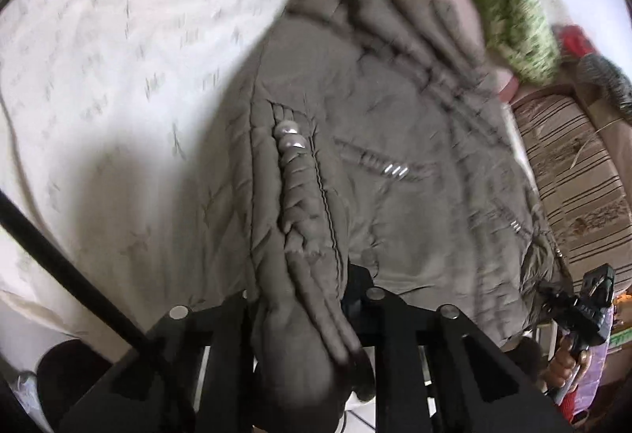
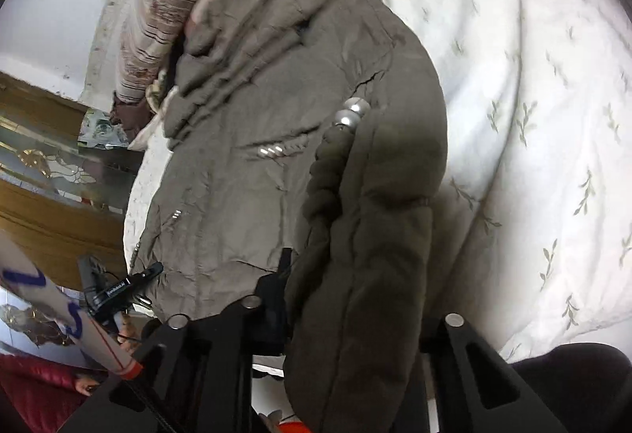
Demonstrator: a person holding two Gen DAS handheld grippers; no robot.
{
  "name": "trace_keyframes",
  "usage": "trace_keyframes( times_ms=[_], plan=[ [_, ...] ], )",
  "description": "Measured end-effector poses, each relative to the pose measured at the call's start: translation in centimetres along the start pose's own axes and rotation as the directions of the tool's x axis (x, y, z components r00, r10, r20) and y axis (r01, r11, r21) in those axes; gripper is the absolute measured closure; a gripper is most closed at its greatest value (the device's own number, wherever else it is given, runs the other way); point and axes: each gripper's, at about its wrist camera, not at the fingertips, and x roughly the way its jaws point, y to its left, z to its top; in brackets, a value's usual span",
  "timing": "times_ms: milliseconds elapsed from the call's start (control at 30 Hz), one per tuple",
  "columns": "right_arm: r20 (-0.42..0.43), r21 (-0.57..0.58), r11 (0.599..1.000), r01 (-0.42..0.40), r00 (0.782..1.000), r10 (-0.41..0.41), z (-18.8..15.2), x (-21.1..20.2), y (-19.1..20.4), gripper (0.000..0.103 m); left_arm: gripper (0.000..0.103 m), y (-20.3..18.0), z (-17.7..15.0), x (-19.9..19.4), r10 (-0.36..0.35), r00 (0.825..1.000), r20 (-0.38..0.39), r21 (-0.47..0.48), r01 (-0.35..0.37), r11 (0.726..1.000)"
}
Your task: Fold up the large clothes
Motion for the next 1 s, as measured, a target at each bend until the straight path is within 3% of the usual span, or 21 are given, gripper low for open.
trace_keyframes(
  times_ms=[167, 300, 433, 533, 700, 867, 1000],
  plan=[
    [0.065, -0.037, 0.995, -0.088, 0.994, 0.090, -0.5, -4.6, 2.0, 0.085, 0.088, -1.1, -0.4, -5.5, -0.055, 0.995, 0.080, 0.024, 0.053, 0.998],
    [0.075, -0.069, 0.989, -0.131, 0.988, 0.136, -2.2, -8.0, 2.7, 0.085, 0.088, -1.4, -3.2, -8.5, -0.056, 0.995, 0.082, 0.056, 0.051, 0.997],
    [0.046, -0.062, 0.990, -0.129, 0.990, 0.132, -3.8, -8.9, 2.3, 0.085, 0.088, -0.8, -5.5, -9.0, -0.036, 0.998, 0.060, 0.054, 0.033, 0.998],
    [0.032, -0.069, 0.991, -0.115, 0.993, 0.118, -3.0, -8.5, 3.3, 0.084, 0.088, -1.1, -5.4, -8.9, -0.034, 0.997, 0.071, 0.050, 0.030, 0.998],
    [0.092, -0.166, 0.981, -0.101, 0.989, 0.117, 1.5, -9.9, 7.4, 0.085, 0.088, -3.7, 0.1, -10.3, -0.064, 0.987, 0.147, 0.054, 0.056, 0.997],
    [0.194, -0.206, 0.976, -0.063, 0.975, 0.104, 9.8, -10.0, 12.2, 0.084, 0.087, -6.4, 9.4, -10.3, -0.060, 0.968, 0.245, 0.050, 0.049, 0.998],
    [0.233, -0.185, 0.983, -0.005, 0.971, 0.048, 16.4, -7.8, 14.2, 0.084, 0.086, -7.7, 17.8, -7.2, -0.031, 0.970, 0.242, 0.028, 0.025, 0.999]
  ],
)
